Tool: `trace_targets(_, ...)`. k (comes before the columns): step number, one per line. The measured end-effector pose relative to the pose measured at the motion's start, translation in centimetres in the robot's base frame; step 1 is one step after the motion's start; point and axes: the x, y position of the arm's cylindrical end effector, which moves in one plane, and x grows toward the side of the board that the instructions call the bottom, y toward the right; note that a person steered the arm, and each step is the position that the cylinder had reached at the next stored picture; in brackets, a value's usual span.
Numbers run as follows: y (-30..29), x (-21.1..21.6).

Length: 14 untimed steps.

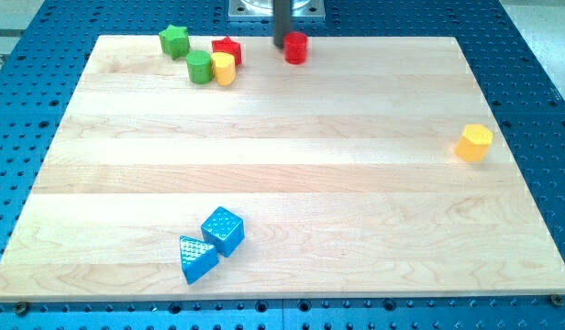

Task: Push the red circle to the top right

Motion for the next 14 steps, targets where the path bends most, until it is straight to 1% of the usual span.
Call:
trace_targets(1, 0.7, 0.8)
trace_targets(2, -6.3, -1.0)
trace_targets(3, -2.9, 3.4)
trace_targets(4, 0.2, 5.8)
trace_targets(5, 6.9, 5.8)
trace_targets(6, 5.6, 5.7)
trace_targets(7, 9.9, 7.2)
trace_targets(8, 15.6, 7.2)
trace_targets(9, 15.0, 6.2)
trace_targets(10, 9.2, 6.2)
trace_targets(11, 10.8, 5.2)
trace_targets(13, 12.1, 5.0)
trace_targets(14, 11.7, 5.6)
